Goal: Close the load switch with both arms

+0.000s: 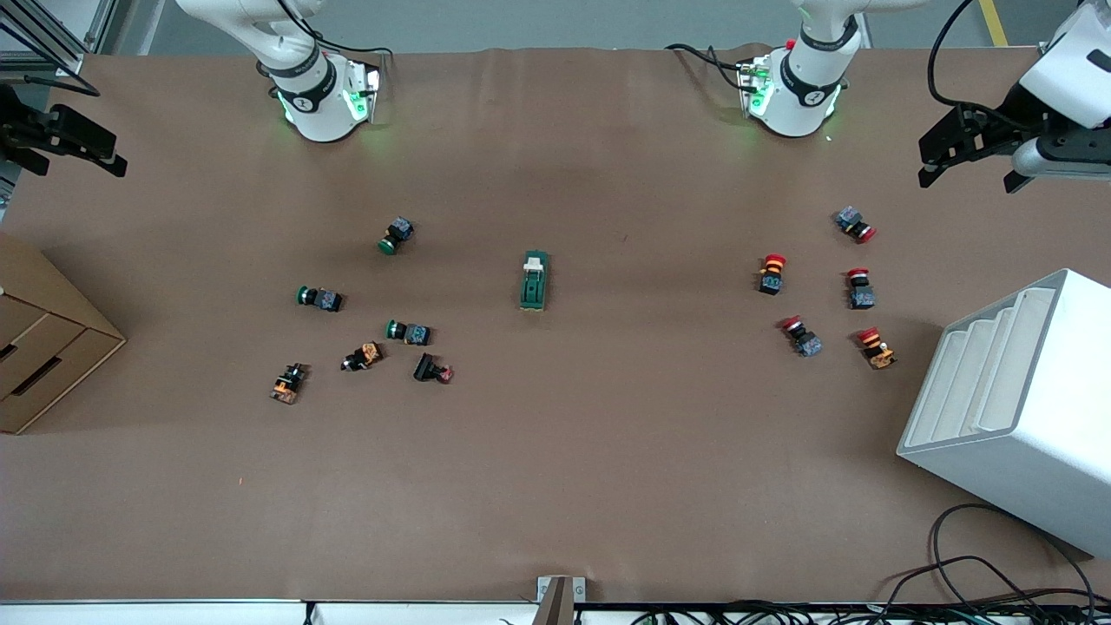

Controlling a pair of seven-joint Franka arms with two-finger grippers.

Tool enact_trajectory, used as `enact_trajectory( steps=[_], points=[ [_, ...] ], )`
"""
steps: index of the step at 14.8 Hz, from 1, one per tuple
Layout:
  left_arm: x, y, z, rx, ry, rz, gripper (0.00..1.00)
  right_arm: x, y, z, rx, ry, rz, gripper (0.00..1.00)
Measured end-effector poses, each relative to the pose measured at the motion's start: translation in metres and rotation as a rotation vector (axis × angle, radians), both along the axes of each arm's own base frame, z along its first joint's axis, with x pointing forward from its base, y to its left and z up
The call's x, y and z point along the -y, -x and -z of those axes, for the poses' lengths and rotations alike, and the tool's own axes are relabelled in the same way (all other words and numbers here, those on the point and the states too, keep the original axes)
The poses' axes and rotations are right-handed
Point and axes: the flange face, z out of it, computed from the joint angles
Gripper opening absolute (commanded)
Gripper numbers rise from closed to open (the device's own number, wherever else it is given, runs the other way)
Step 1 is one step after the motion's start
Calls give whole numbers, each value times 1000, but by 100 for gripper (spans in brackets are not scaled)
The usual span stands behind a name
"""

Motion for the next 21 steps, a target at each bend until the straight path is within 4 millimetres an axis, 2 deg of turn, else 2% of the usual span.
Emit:
enact_trajectory(
  steps=[8, 12, 14, 15, 17, 19, 21],
  points=[
    [6, -1, -6, 9, 2, 11, 100, 4, 0, 0, -1, 0, 8, 100],
    [9, -5, -2, 0, 2, 18, 100, 3, 0, 0, -1, 0, 6, 100],
    [20, -8, 4, -11, 8, 29, 100, 2, 0, 0, -1, 0, 4, 100],
    [35, -10, 10, -12, 10, 30, 100, 2, 0, 0, -1, 0, 3, 100],
    [91, -13, 25, 14, 26, 2, 100, 1, 0, 0, -1, 0, 2, 100],
    [166, -8, 55, 38, 54, -43, 100, 1, 0, 0, 0, 0, 1, 100],
    [246, 7, 102, 61, 50, -97, 100, 0, 0, 0, 0, 0, 1, 100]
  ],
)
